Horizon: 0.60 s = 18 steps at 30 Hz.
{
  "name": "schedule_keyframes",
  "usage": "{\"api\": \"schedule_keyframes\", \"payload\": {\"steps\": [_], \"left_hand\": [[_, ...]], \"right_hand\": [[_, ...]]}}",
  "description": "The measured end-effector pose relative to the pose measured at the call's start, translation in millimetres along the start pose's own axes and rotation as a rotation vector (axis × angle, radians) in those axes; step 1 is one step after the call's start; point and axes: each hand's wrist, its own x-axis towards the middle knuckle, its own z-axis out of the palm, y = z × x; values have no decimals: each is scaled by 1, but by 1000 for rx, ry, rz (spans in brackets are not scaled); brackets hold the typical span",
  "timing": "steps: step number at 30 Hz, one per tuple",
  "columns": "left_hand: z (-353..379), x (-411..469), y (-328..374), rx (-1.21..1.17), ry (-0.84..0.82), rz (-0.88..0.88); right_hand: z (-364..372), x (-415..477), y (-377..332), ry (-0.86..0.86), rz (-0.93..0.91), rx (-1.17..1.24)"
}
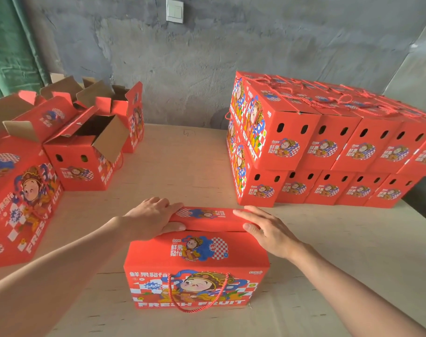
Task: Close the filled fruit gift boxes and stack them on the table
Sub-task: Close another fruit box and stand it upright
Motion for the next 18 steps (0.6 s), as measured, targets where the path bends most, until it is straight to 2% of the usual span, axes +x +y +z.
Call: {"api": "schedule_keyframes", "payload": {"steps": [4,9,11,15,18], "left_hand": [[-9,10,11,-41,-46,-85],[-4,13,34,34,70,-193],[-1,12,33,37,47,-197],[-1,12,29,-20,-31,-181],[3,10,30,-59,-24,-162]], "right_hand": [[2,0,0,18,2,-7],[1,-2,-4,7,11,-7],[-6,-1,-6,-52,37,-44],[-8,15,-32,-202,6,-318],[6,20,-49,-267,-27,-352]]}}
